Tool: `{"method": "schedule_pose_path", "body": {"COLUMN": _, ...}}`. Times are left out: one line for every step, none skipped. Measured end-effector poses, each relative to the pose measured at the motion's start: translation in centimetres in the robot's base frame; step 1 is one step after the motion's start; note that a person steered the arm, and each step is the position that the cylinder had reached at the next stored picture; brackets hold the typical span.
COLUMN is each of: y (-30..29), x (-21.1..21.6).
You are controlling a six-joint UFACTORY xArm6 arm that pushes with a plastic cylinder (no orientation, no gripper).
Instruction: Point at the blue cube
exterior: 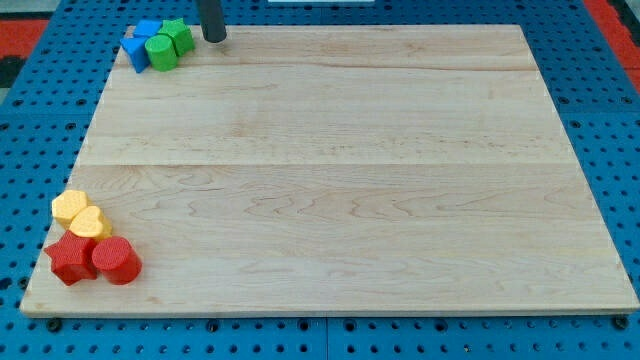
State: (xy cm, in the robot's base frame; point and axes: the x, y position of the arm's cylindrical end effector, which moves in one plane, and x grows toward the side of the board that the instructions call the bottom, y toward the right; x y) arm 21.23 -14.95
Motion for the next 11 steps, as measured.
{"method": "schedule_pose_path", "body": {"y": 0.0, "x": 0.0}}
{"method": "schedule_pose_path", "body": {"y": 0.0, "x": -0.4}}
{"method": "schedule_pose_path", "body": {"y": 1.6, "x": 1.1}}
{"method": "schedule_pose_path", "body": {"y": 3.1, "x": 4.9}}
{"method": "schedule_pose_path", "body": {"y": 1.0, "x": 8.9}}
{"method": "schedule_pose_path", "body": {"y": -3.4, "x": 11.6}}
{"method": "schedule_pose_path", "body": {"y": -11.4, "x": 10.9}}
{"method": "schedule_pose_path", "body": {"y": -15.4, "x": 8.7}}
{"method": "schedule_pose_path", "body": {"y": -15.5, "x": 7.7}}
{"method": "schedule_pose_path", "body": {"y": -15.5, "x": 0.3}}
{"method": "schedule_pose_path", "body": {"y": -15.5, "x": -1.9}}
